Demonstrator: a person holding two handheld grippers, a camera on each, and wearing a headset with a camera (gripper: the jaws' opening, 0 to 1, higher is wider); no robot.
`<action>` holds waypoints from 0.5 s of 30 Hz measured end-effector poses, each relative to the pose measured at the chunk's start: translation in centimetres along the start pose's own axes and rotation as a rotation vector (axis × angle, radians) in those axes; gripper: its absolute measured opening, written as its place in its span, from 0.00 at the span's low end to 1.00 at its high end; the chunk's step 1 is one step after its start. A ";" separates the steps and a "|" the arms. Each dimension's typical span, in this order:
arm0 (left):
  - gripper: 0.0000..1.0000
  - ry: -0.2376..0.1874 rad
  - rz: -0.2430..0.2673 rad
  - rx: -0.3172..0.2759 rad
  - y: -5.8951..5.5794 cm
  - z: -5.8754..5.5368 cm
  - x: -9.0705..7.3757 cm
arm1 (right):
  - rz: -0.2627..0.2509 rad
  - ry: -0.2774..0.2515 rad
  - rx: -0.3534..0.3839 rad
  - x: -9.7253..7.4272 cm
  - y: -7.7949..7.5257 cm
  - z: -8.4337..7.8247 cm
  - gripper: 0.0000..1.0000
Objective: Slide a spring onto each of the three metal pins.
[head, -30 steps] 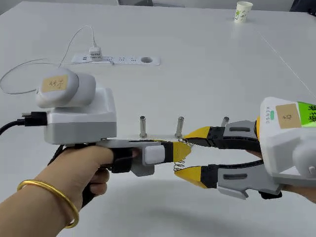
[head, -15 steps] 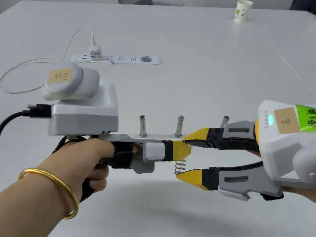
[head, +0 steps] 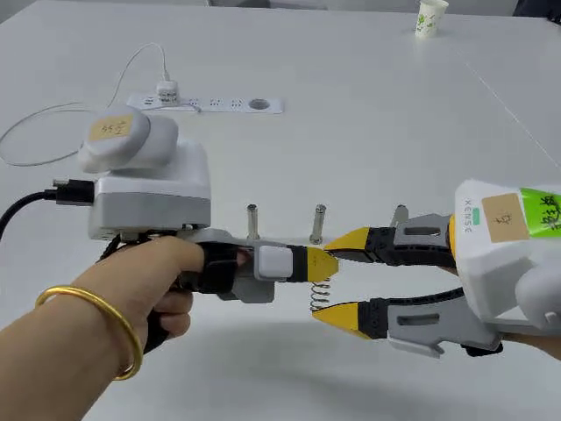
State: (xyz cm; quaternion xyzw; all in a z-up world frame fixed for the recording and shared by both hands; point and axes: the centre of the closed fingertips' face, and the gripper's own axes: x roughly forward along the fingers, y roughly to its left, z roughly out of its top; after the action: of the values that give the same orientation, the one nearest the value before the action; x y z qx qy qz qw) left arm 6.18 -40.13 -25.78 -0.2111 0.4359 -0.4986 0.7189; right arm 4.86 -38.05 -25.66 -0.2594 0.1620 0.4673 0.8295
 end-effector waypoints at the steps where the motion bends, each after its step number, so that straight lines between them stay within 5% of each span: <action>1: 0.11 -0.004 0.003 0.004 0.0 0.1 0.0 | -0.004 -0.002 0.003 0.0 -0.1 0.0 0.34; 10: 0.10 -0.055 0.033 0.066 -0.3 0.8 -0.1 | -0.042 -0.008 0.049 -0.4 -0.7 -0.1 0.35; 15: 0.10 -0.134 0.047 0.111 -0.2 2.0 -0.5 | -0.074 0.005 0.128 -0.8 -1.1 -0.8 0.39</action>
State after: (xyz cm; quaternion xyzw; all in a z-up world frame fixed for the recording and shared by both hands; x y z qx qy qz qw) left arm 7.69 -40.07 -24.35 -0.1935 0.3635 -0.4900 0.7683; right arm 5.37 -39.59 -25.62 -0.2129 0.1837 0.4246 0.8606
